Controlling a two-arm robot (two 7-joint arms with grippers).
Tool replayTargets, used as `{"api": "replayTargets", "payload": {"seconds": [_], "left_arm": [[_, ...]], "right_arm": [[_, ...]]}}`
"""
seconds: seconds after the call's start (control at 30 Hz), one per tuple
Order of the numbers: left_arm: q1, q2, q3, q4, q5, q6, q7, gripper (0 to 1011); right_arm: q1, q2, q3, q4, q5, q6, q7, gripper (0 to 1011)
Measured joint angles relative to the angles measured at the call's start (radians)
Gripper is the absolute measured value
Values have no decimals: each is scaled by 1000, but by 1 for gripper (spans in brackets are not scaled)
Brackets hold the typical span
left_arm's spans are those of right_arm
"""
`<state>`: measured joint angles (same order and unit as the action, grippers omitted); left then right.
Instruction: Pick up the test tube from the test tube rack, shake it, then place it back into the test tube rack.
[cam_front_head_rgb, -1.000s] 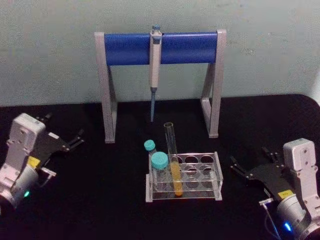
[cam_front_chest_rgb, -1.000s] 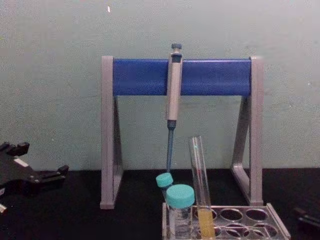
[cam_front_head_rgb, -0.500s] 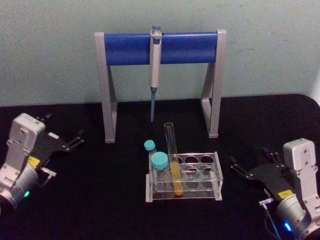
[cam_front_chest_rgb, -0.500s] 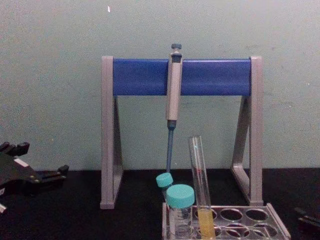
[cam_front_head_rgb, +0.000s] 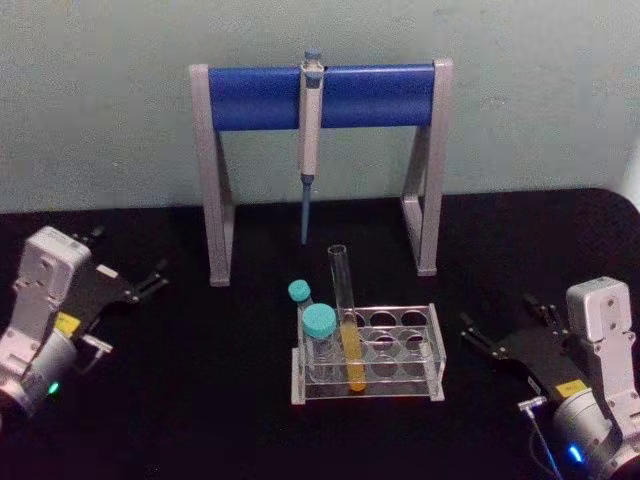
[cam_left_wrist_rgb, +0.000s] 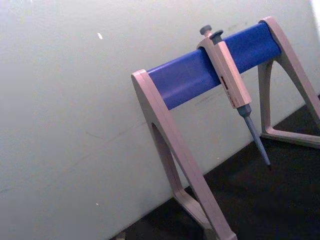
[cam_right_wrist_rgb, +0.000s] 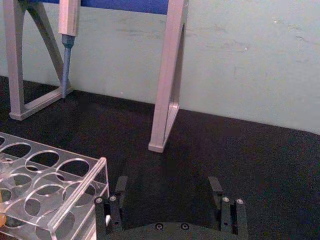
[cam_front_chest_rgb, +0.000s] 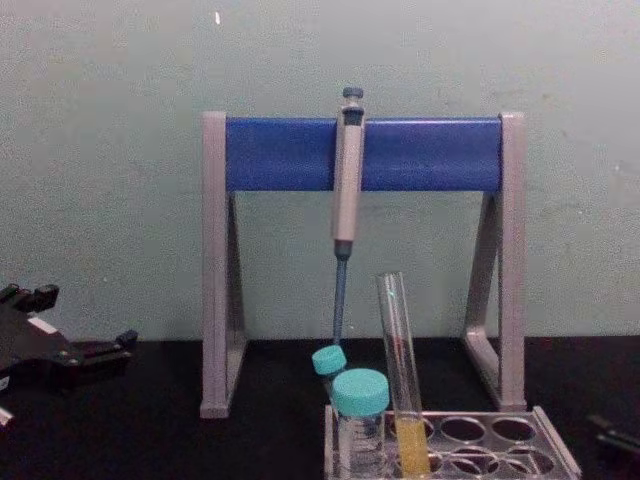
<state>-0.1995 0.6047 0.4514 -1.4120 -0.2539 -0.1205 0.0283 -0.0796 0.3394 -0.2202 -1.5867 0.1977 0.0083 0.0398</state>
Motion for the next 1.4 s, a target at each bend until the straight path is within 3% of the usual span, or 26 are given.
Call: {"api": "replayTargets", "payload": {"seconds": [1.4], "left_arm": [[0, 0, 0, 0, 0, 0, 0, 1001]], "right_arm": [[0, 0, 0, 0, 0, 0, 0, 1000]]}}
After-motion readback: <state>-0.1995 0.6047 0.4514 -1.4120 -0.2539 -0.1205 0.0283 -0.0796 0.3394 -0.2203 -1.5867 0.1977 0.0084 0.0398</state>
